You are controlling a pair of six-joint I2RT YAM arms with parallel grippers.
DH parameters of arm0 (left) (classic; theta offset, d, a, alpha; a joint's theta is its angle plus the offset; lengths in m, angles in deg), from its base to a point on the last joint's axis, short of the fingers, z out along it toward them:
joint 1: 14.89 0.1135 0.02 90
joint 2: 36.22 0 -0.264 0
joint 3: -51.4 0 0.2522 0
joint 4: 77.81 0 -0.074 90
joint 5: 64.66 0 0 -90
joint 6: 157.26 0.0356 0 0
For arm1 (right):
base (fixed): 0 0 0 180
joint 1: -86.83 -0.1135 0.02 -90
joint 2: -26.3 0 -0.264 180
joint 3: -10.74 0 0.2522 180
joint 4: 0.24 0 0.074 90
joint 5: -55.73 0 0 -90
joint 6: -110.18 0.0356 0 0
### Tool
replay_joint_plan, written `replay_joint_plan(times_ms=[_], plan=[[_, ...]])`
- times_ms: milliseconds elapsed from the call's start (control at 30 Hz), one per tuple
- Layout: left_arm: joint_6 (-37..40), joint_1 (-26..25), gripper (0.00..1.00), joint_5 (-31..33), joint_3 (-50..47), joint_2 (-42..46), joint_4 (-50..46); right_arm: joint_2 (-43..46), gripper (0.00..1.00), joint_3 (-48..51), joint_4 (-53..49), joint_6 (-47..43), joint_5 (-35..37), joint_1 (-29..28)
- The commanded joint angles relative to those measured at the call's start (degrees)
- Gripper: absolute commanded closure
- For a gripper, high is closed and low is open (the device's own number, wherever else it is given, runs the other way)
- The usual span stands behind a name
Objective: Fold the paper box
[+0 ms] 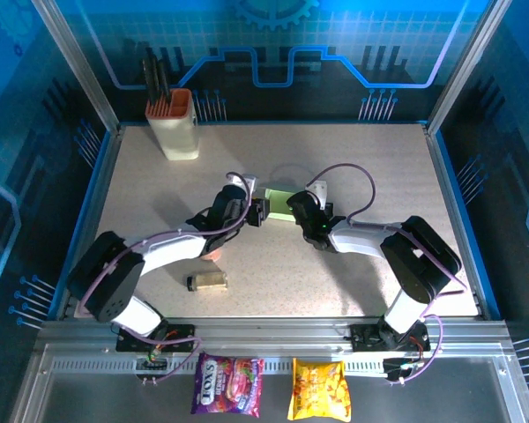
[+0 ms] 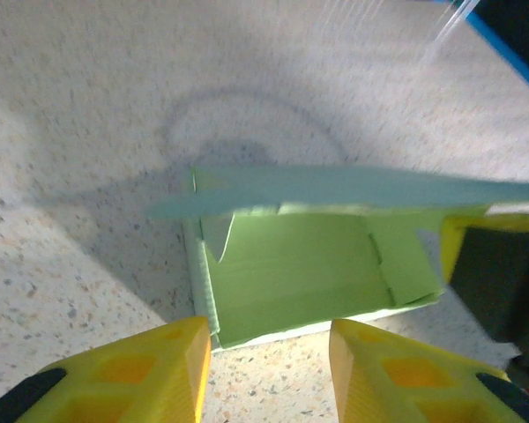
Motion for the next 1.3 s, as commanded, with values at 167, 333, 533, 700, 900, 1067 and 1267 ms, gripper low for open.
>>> replay_joint_plan(times_ms=[167,333,533,700,900,1067,1267], plan=[[2.41,-0.37,0.58,4.72,1.18,11.48,-8.69,-0.78,1.0,1.54,1.86,-0.75,-1.91,-0.83],[3.73,0.3,0.58,2.74,10.48,7.91,-15.42,-1.61,1.0,2.19,6.6,-4.55,-7.45,-0.83],[2.24,3.15,0.59,-4.75,20.36,-1.19,-21.99,-2.87,1.0,2.42,9.87,-7.89,-12.8,-0.86],[0.16,4.87,0.6,-9.49,24.45,-6.94,-26.5,-2.92,1.0,2.24,9.86,-9.66,-12.68,-0.84],[-2.75,5.78,0.62,-13.64,24.41,-10.84,-28.13,-2.78,1.0,1.0,7.92,-9.57,-12.93,-0.83],[-4.93,5.79,0.62,-14.09,22.67,-12.27,-28.07,-0.62,0.93,1.5,5.23,-9.0,-14.92,-0.83],[-6.32,5.8,0.63,-14.48,20.85,-13.62,-27.19,3.82,0.81,3.19,0.71,-8.18,-17.27,-0.9]])
